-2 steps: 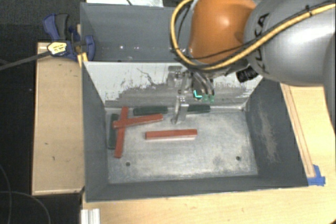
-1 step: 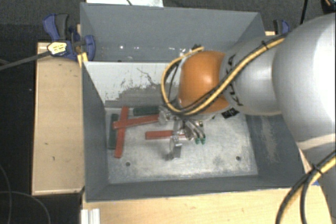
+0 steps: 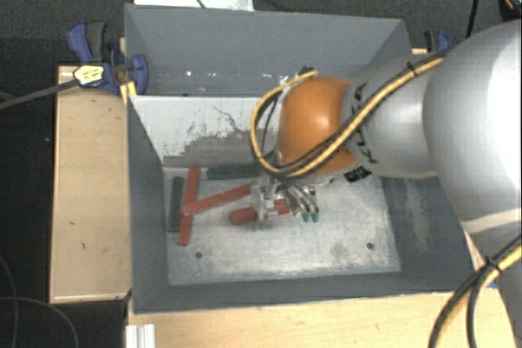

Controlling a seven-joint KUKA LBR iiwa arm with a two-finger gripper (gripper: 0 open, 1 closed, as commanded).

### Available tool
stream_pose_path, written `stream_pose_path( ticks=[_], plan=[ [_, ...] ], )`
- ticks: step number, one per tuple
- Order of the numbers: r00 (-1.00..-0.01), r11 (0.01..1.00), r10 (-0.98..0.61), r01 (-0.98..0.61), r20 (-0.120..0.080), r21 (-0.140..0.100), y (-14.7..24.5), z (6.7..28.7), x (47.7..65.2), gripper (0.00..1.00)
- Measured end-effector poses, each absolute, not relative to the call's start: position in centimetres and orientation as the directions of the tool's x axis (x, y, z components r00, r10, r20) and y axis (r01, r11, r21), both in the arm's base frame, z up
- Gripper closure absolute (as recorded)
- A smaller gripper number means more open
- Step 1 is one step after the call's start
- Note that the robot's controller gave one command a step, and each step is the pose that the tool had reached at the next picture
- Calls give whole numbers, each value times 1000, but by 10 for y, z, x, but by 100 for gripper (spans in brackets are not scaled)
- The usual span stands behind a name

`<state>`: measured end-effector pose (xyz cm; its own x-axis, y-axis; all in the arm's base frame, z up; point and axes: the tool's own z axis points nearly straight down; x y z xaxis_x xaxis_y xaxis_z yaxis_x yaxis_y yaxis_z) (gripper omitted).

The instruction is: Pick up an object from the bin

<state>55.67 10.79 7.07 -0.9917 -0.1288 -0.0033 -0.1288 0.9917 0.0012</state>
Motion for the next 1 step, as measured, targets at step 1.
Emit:
stream_pose_path(
  ticks=[1],
  plan=[
    [-994,994,-112,-112,-13,0,89,207,593,100]
  ],
)
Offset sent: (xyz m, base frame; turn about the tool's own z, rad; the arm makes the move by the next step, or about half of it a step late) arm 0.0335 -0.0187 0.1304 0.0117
